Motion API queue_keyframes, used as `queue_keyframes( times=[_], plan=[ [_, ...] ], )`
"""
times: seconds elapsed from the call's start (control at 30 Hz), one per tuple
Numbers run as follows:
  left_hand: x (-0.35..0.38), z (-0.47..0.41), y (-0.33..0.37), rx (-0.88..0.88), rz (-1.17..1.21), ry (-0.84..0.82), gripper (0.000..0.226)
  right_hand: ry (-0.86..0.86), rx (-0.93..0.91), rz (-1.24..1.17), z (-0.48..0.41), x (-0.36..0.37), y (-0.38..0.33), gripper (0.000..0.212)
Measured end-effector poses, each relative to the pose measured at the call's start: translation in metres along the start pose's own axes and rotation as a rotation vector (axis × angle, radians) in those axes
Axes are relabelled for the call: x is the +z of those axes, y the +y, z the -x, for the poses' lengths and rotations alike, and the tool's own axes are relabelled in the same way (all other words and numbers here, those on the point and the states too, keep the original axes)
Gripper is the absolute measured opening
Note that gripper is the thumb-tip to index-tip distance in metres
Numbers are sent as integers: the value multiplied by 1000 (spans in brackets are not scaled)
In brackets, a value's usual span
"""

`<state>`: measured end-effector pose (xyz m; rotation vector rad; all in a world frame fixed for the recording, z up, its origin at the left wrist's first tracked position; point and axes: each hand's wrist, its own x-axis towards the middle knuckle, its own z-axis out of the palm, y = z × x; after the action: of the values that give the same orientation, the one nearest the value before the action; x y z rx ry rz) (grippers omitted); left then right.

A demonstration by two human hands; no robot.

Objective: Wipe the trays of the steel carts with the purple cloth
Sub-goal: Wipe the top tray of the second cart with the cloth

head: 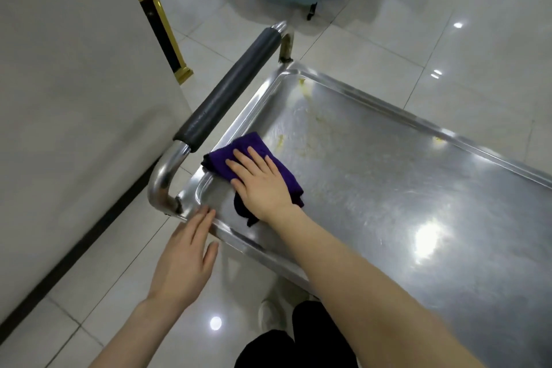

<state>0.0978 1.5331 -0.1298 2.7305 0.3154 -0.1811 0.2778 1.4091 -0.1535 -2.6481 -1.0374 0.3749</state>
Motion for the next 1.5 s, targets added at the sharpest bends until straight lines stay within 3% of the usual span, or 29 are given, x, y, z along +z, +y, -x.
queue_keyframes(
  times=[0.17, 0.3, 0.4, 0.53, 0.63, 0.73, 0.8, 0.93, 1.0, 1.1, 1.2, 1.3, 1.37, 1.5],
  plan=[
    [-2, -14, 25, 15, -45, 6, 56, 42, -6, 18, 90, 4, 22, 46],
    [3, -40, 58, 191, -28, -32, 64, 25, -32, 63, 193, 7, 60, 45],
    [7, -54, 90, 286, 11, -35, 64, -21, -58, 93, 207, -9, 106, 45],
    [17, -62, 127, 369, -8, -87, 66, 139, 278, 50, 141, -58, 195, 44],
    [27, -69, 143, 445, -91, -112, 50, 188, 535, -2, 90, -93, 255, 46],
    [35, -79, 145, 445, -101, -99, 46, 266, 643, -16, 77, -89, 255, 46],
    [40, -80, 140, 458, -99, -69, 48, 277, 543, -9, 100, -68, 225, 46],
    [49, -74, 130, 504, -87, -25, 47, 98, 60, -13, 188, -36, 181, 45],
    [52, -76, 128, 497, -76, 10, 41, 62, 5, 12, 211, -41, 200, 44],
    [56, -82, 142, 451, -89, 85, 39, 131, 178, 22, 193, -70, 264, 44],
    [61, -82, 155, 430, -98, 138, 39, 209, 543, -11, 161, -108, 327, 44],
    [64, -82, 157, 414, -90, 160, 42, 245, 716, 25, 142, -110, 329, 47],
    [65, -81, 154, 415, -90, 166, 43, 243, 643, 27, 141, -95, 300, 48],
    [62, -81, 143, 489, -58, 201, 35, 158, 129, 11, 164, -41, 195, 48]
  ],
)
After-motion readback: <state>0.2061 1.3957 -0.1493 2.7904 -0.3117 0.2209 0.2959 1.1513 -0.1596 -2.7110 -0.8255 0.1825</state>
